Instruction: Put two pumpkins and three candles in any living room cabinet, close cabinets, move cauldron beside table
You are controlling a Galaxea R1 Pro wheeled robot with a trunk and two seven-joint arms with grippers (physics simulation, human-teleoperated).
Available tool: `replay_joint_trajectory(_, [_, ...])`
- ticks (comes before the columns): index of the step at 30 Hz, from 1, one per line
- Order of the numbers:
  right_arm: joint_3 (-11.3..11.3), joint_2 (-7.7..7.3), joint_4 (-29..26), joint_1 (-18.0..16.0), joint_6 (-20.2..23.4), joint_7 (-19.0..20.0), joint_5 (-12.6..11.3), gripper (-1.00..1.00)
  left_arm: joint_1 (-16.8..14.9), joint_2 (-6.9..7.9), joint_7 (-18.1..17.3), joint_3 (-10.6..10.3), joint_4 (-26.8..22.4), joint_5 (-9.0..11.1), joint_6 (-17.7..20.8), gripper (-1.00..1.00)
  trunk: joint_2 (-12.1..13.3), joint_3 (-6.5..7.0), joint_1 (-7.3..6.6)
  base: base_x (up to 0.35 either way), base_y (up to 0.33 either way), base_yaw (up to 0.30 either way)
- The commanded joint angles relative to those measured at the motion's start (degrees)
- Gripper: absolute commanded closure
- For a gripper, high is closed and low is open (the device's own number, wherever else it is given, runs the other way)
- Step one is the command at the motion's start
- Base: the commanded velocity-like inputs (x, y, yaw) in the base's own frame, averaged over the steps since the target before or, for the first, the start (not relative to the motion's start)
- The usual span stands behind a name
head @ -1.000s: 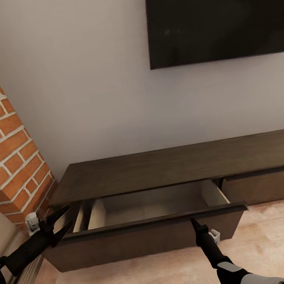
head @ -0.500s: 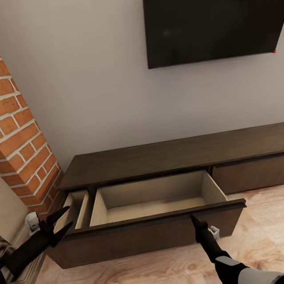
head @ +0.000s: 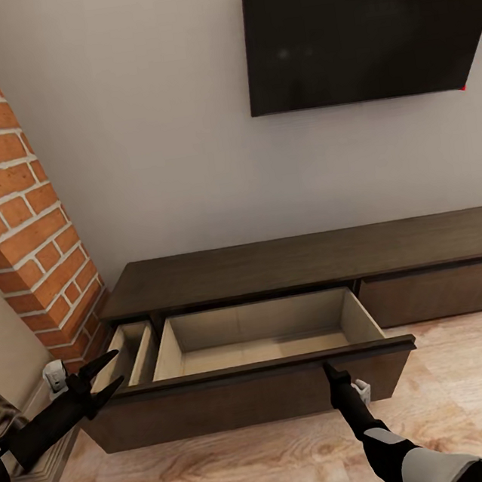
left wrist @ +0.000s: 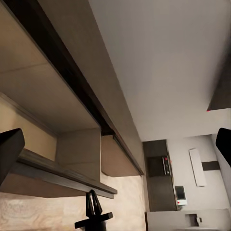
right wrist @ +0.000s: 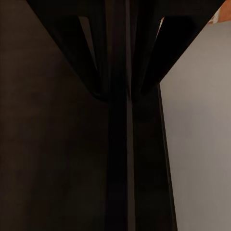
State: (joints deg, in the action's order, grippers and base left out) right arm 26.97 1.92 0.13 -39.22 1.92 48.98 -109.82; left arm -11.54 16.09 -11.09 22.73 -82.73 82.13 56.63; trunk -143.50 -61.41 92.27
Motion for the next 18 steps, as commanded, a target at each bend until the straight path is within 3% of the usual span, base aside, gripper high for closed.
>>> replay_joint_trajectory(1, [3.36, 0.02, -0.05, 2.74, 0.37, 5.42, 0.05, 1.0, -0.03, 0.0, -0.51, 0.06, 0.03, -0.48, 0.23, -1.0, -0.03, -0.06, -0.03, 0.0, 0.0, 0.0])
replay_joint_trajectory(12, [3.36, 0.02, -0.05, 2.74, 0.37, 5.42, 0.05, 1.0, -0.02, 0.0, -0.51, 0.04, 0.03, -0.48, 0.23, -1.0, -0.03, -0.06, -0.03, -0.016, 0.0, 0.0])
replay_joint_trajectory(13, [3.36, 0.02, -0.05, 2.74, 0.37, 5.42, 0.05, -1.0, -0.04, 0.0, -0.51, 0.04, 0.03, -0.48, 0.23, -1.0, -0.03, -0.06, -0.03, -0.216, 0.0, 0.0])
replay_joint_trajectory(18, [3.36, 0.02, -0.02, 2.74, 0.37, 5.42, 0.05, -1.0, -0.06, 0.0, -0.51, 0.03, 0.03, -0.48, 0.23, -1.0, -0.03, -0.06, -0.03, -0.312, 0.0, 0.0])
